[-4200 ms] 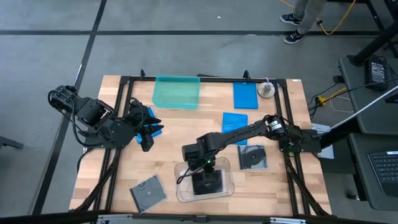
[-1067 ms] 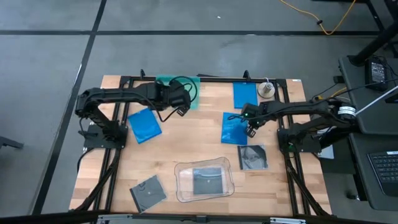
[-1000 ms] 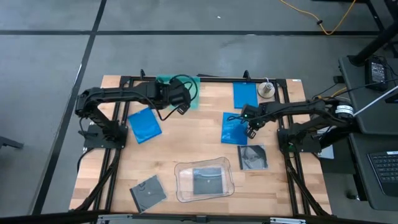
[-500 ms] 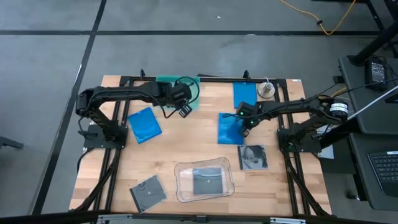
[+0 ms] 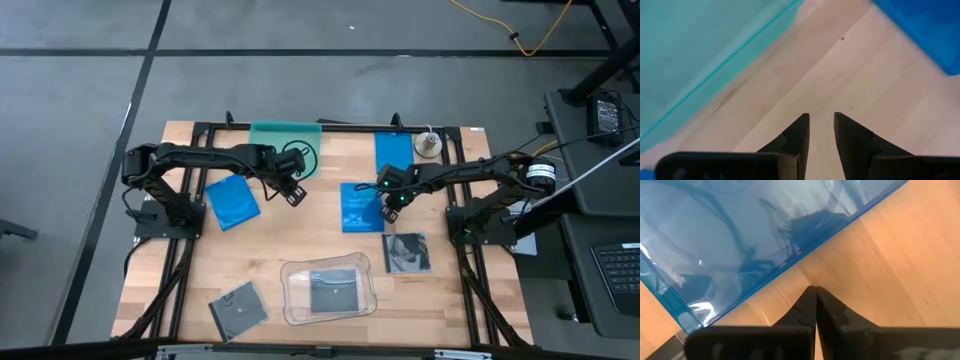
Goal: Pick & place jewel cases by type
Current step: Put the bottom right blue CD case into the green bin
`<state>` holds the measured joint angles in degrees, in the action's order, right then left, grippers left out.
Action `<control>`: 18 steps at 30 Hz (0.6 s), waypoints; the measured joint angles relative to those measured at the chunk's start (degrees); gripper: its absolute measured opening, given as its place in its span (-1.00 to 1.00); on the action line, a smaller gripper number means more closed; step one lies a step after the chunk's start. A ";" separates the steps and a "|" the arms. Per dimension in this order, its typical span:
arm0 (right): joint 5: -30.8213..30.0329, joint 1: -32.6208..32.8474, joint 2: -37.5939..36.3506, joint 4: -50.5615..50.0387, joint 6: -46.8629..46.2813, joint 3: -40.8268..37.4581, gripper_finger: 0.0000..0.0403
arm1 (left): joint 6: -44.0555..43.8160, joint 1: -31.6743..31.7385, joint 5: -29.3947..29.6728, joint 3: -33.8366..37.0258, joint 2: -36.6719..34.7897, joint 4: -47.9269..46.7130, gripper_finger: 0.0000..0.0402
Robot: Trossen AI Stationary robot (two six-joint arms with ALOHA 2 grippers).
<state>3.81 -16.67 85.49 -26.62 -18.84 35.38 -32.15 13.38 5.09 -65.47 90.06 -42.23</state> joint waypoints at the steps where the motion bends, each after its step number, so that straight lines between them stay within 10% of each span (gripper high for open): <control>1: 0.15 0.00 0.02 0.24 0.73 -0.04 -0.97 | -0.16 0.01 -0.61 0.33 0.00 1.13 -0.59; 18: 3.80 0.52 2.79 11.66 2.58 -0.15 -0.97 | -1.77 1.80 -3.92 1.60 0.00 5.07 -0.59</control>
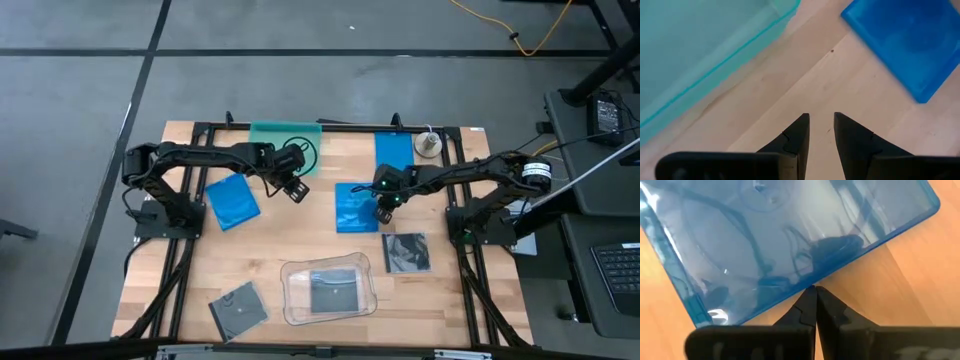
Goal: Pick & place jewel cases by type
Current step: Put the bottom right blue CD case into the green bin
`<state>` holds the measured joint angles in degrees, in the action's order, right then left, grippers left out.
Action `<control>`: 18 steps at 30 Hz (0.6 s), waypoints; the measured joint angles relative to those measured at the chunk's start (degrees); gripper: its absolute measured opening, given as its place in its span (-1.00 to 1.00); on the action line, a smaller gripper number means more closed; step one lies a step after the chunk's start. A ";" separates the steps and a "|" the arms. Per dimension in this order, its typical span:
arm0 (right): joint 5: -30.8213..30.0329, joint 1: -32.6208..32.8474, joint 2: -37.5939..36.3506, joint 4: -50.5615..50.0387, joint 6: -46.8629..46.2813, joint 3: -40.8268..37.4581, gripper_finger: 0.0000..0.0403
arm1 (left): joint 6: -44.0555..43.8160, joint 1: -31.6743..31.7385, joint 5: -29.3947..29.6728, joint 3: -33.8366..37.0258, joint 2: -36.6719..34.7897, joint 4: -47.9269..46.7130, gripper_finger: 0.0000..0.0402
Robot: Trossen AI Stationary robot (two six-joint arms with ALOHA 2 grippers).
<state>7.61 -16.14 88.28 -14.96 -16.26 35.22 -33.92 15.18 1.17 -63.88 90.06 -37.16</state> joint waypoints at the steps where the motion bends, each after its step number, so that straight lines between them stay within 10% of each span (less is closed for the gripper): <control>1: 0.68 0.00 0.72 1.23 -0.05 0.00 -0.97 | -0.23 0.00 -0.53 0.00 0.00 -0.04 -0.59; 18: 2.25 2.60 11.28 8.05 3.03 8.66 -0.97 | -16.83 -0.94 -10.45 12.58 0.04 17.94 -0.59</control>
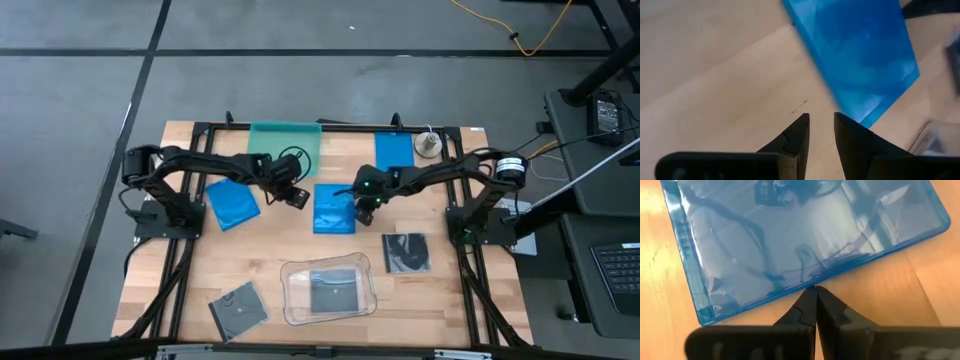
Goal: Pick & place jewel cases by type
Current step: Put the bottom right blue CD case into the green bin
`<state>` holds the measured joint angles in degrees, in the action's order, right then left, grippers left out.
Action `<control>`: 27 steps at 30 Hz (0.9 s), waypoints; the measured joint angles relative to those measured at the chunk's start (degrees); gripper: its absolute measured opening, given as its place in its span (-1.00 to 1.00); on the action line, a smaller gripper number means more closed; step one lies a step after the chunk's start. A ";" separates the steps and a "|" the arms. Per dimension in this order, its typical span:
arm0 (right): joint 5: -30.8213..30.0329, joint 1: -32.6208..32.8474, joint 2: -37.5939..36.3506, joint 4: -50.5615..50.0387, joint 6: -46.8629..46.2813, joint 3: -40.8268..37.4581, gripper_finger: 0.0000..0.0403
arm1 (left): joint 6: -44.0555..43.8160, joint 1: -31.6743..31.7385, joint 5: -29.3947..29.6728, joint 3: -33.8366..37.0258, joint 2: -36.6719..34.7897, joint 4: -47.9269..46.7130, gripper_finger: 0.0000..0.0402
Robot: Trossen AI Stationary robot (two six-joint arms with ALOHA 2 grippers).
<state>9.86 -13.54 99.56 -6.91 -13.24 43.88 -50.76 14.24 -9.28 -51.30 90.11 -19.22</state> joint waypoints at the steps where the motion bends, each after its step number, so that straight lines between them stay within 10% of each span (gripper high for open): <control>1: 0.05 0.00 0.47 -0.07 0.29 0.61 -0.97 | -1.76 -0.18 -0.28 1.36 0.00 2.30 -0.58; 18: 3.29 0.04 8.30 1.30 3.39 8.94 -0.97 | -12.23 -4.24 4.98 12.42 0.15 19.49 0.09; 27: 3.72 0.04 8.49 1.70 3.46 8.96 -0.97 | -14.17 -4.28 4.48 12.40 6.24 25.63 0.14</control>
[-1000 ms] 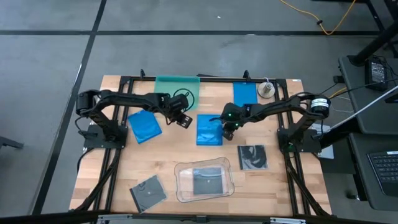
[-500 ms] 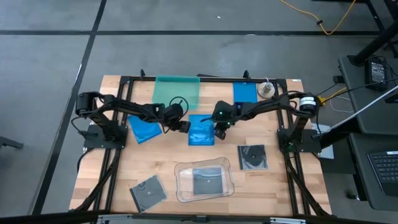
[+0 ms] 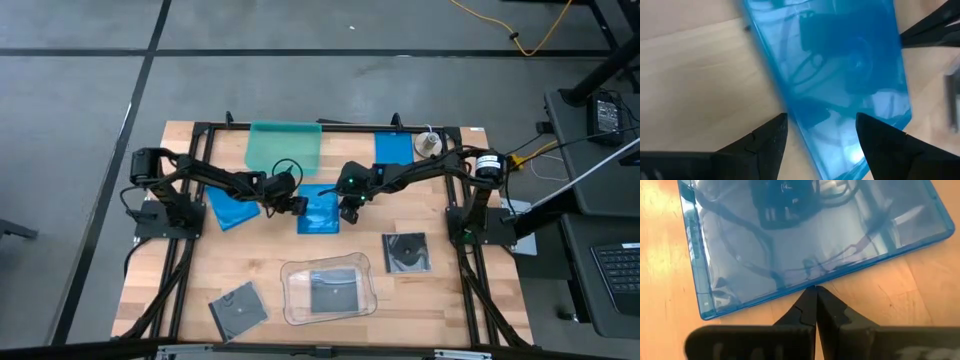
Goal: Pick & place jewel cases by type
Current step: Put the bottom right blue CD case into the green bin
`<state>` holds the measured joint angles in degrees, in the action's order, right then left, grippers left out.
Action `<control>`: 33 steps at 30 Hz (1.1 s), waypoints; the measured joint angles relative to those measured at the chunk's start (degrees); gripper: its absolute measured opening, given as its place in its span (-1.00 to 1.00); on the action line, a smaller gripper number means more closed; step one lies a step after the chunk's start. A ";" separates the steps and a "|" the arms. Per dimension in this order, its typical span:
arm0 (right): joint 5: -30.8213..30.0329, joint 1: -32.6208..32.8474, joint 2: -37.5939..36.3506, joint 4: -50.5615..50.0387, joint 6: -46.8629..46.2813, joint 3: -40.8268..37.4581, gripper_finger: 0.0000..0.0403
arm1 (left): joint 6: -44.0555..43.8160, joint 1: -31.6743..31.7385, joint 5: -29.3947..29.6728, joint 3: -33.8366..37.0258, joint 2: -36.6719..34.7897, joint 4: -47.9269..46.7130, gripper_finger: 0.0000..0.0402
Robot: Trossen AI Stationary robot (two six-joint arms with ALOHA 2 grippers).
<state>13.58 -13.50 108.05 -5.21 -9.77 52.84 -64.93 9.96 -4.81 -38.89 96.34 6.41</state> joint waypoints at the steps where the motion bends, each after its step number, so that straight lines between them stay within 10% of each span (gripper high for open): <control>1: 0.03 0.00 0.00 -0.06 0.01 0.00 -0.97 | -0.44 0.04 -0.25 -0.04 0.59 0.87 0.14; 33: 0.16 -0.07 -0.11 0.79 2.60 -0.07 -0.97 | -0.81 -0.43 3.12 0.45 -5.76 3.09 0.11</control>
<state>13.74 -13.56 107.94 -4.43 -7.18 52.77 -65.74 9.53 -1.68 -38.44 90.59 9.50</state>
